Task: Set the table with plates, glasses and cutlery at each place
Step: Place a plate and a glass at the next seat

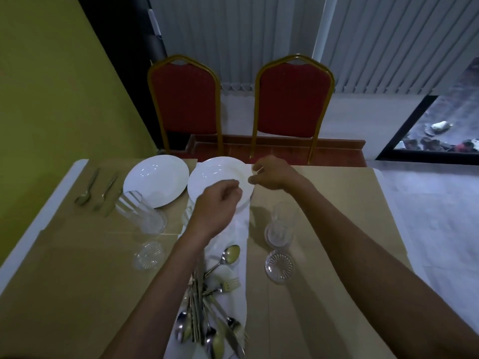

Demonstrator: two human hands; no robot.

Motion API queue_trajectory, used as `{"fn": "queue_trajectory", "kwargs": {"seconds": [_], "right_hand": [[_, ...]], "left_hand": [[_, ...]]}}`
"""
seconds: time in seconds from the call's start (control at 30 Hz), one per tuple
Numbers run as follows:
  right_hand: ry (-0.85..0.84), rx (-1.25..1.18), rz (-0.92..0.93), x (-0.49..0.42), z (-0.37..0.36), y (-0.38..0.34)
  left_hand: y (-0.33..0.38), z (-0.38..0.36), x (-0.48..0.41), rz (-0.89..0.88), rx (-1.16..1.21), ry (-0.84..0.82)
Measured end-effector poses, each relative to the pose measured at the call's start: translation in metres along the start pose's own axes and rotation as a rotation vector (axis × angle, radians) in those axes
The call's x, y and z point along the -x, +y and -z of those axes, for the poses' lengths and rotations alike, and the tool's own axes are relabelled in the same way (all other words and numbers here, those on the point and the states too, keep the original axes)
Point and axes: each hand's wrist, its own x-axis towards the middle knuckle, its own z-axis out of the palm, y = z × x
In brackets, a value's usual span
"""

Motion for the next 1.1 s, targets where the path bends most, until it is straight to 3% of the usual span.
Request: {"fn": "queue_trajectory", "kwargs": {"seconds": [0.17,0.33,0.73,0.97,1.1], "right_hand": [[-0.074,0.041,-0.148,-0.061,-0.053,0.000],[-0.037,0.104,-0.266,-0.092,-0.093,0.015],[0.101,-0.043,-0.527,-0.100,-0.116,0.015],[0.113,-0.129,-0.507,-0.105,-0.125,0.024],[0.118,-0.344,-0.533,-0.102,-0.111,0.015]], "left_hand": [[-0.036,0.040,-0.010,0.116,0.145,0.178],[-0.060,0.061,-0.024,0.180,0.160,0.233],[-0.083,0.075,-0.026,0.173,0.183,0.137],[-0.091,0.082,-0.020,0.171,0.163,0.115],[-0.089,0.089,-0.018,0.156,0.173,0.109]]}}
